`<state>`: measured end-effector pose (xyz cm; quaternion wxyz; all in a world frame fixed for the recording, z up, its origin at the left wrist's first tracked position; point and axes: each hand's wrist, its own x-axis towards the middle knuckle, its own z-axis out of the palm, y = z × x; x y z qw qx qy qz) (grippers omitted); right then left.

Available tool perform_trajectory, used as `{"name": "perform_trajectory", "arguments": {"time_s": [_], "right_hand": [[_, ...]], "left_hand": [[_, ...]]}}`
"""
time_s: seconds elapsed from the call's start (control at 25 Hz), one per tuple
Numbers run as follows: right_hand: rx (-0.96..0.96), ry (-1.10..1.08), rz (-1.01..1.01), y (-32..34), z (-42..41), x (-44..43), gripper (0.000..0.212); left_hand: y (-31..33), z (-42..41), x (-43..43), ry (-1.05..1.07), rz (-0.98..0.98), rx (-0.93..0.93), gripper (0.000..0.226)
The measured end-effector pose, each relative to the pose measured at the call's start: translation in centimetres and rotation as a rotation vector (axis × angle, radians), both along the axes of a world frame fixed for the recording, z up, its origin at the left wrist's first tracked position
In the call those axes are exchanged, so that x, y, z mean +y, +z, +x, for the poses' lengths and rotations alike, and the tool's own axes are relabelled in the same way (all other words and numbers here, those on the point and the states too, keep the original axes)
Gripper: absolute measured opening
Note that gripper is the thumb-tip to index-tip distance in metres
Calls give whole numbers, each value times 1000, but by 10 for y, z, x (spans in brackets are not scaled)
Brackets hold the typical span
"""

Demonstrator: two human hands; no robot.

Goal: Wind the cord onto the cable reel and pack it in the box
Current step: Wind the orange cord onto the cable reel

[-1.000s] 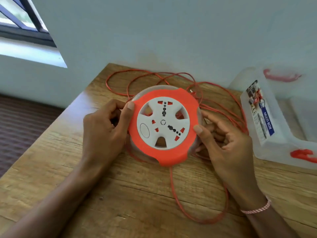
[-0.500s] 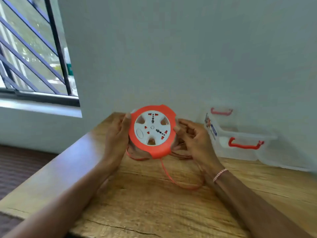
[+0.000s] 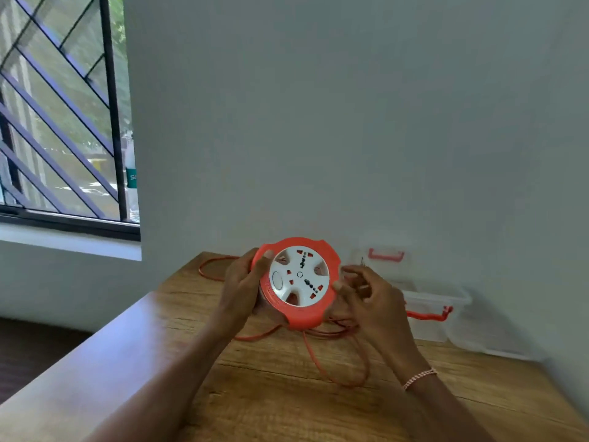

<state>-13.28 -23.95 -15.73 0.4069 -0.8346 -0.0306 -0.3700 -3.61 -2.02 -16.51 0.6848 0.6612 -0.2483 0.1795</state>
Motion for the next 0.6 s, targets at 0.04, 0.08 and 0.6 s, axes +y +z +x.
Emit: {"name": "perform_trajectory", "arguments": {"time_s": [0.04, 0.08, 0.6], "right_hand": [[-84, -88, -220, 4, -2, -1, 40], [-164, -121, -410, 9, -3, 1, 44], [-160, -135, -1131, 29, 5, 44, 74]], "left_hand": [[-3, 1, 1, 12, 3, -16, 48], [-5, 2, 3, 21, 5, -27, 47], [2, 0, 10, -68, 132, -110, 30]]}}
